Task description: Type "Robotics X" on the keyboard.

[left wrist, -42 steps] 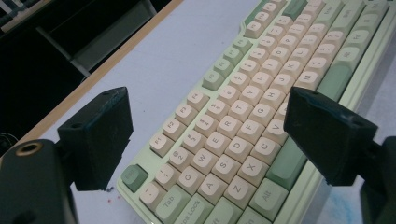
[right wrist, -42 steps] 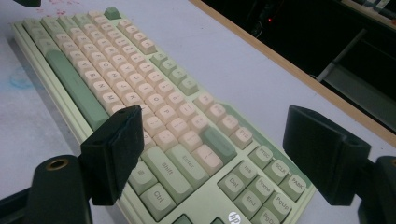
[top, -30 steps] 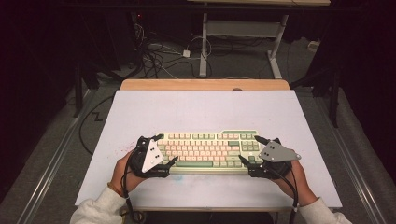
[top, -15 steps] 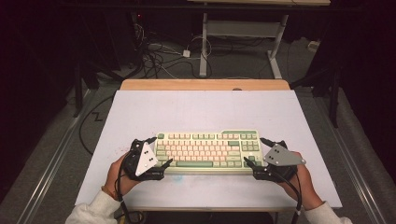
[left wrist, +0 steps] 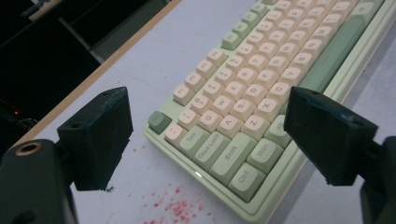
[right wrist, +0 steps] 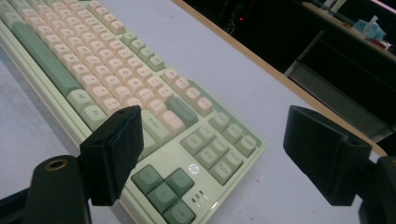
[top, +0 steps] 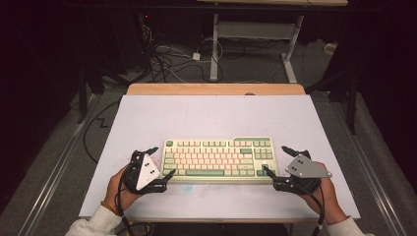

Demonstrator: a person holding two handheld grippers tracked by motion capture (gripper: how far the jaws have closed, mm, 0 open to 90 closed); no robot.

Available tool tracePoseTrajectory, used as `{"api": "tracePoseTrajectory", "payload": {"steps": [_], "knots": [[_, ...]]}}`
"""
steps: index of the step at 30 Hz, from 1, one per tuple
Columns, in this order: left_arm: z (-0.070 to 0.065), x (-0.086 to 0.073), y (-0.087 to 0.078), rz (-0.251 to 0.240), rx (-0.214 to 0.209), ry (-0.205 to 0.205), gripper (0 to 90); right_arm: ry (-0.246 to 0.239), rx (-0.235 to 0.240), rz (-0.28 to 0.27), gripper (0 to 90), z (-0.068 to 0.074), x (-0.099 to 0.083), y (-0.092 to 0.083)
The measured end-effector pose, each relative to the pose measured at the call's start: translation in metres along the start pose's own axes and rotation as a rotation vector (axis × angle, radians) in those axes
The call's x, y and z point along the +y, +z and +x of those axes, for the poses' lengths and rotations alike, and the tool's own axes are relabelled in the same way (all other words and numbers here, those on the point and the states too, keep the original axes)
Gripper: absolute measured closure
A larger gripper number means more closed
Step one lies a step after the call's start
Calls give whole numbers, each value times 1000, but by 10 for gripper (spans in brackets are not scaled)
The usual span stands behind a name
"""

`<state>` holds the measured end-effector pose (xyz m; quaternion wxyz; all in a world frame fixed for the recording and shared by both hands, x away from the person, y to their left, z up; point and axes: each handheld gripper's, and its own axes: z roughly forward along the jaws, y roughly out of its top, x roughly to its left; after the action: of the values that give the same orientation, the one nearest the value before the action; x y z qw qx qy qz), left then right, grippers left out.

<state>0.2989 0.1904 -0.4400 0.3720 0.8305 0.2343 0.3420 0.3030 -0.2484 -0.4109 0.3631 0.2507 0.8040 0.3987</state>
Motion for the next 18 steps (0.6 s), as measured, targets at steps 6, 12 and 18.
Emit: {"api": "tracePoseTrajectory", "payload": {"steps": [6,12,18], "knots": [[1,-8,-1,10,9,-6,152,12,-2,-6,202,-4,-7,-3],[2,-17,-1,17,8,-12,152,30,-10,-4,197,-8,-15,-6],[2,-24,-3,27,9,-19,152,44,-27,-10,193,-14,-24,-12]]}}
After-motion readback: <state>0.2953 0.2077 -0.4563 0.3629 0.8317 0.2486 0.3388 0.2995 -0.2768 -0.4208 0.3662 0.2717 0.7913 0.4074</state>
